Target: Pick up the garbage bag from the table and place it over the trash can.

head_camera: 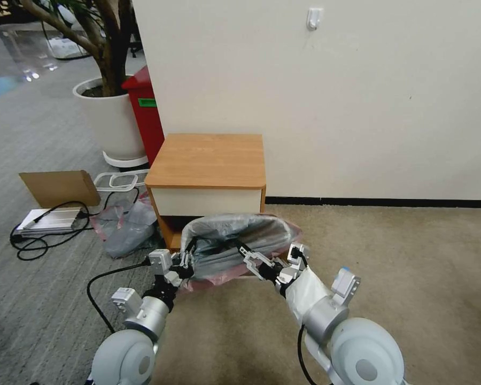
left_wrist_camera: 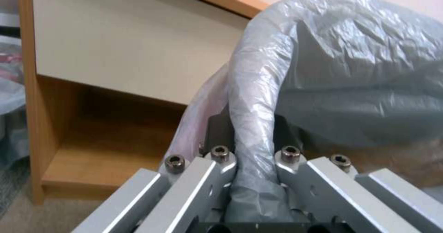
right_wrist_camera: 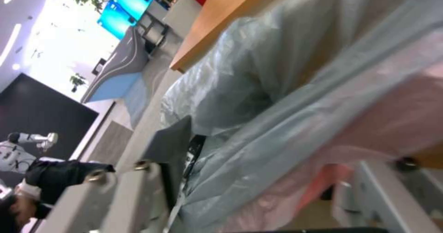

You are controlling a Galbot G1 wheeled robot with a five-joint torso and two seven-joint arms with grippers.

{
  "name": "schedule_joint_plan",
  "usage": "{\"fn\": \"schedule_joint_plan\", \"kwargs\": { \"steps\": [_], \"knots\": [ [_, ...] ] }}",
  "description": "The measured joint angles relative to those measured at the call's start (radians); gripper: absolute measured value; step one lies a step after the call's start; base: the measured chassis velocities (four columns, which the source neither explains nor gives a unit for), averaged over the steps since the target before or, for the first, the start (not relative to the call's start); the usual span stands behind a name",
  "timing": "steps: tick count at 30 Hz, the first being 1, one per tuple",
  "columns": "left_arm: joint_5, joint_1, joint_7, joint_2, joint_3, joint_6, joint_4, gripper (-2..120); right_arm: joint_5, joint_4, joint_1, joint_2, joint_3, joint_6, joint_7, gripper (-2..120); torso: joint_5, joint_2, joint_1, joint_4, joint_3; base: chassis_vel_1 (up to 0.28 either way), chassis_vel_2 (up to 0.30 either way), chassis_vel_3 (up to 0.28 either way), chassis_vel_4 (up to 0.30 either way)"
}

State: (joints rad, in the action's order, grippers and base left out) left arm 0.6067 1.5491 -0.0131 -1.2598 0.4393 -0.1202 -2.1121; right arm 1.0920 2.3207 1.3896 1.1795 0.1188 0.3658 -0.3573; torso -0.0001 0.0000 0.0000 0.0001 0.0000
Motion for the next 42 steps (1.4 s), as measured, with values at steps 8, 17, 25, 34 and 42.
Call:
{"fn": "schedule_joint_plan", "kwargs": {
  "steps": [8, 17, 25, 34, 42],
  "knots": [
    [0.0, -0.007, 0.004, -0.001, 0.001, 0.0, 0.004, 5, -0.022, -0.015, -0.001, 0.004, 0.004, -0.009, 0.006, 22, 0.0, 0.0, 0.0, -0.0001, 0.0, 0.0, 0.0, 0.0, 0.0],
    [0.001, -0.013, 0.011, -0.004, 0.006, -0.002, 0.012, 5, -0.043, -0.018, 0.004, 0.008, 0.001, -0.025, 0.032, 0, 0.0001, 0.0, 0.0, -0.0001, 0.0, 0.0, 0.0, 0.0, 0.0],
    [0.017, -0.018, 0.056, -0.007, 0.015, -0.037, 0.002, 5, -0.063, -0.023, 0.014, 0.017, -0.004, -0.036, 0.06, 0, 0.0001, 0.0, 0.0, -0.0001, 0.0, 0.0, 0.0, 0.0, 0.0],
    [0.103, -0.038, 0.153, -0.011, 0.037, -0.12, -0.016, 5, -0.104, -0.021, 0.038, -0.001, 0.002, -0.036, 0.098, 0, 0.0001, 0.0, 0.0, -0.0001, 0.0, 0.0, 0.0, 0.0, 0.0],
    [0.114, -0.048, 0.185, -0.014, 0.05, -0.139, -0.006, 5, -0.123, -0.001, 0.051, -0.02, 0.022, -0.035, 0.111, 0, 0.0001, 0.0, 0.0, -0.0001, 0.0, 0.0, 0.0, 0.0, 0.0]
  ]
}}
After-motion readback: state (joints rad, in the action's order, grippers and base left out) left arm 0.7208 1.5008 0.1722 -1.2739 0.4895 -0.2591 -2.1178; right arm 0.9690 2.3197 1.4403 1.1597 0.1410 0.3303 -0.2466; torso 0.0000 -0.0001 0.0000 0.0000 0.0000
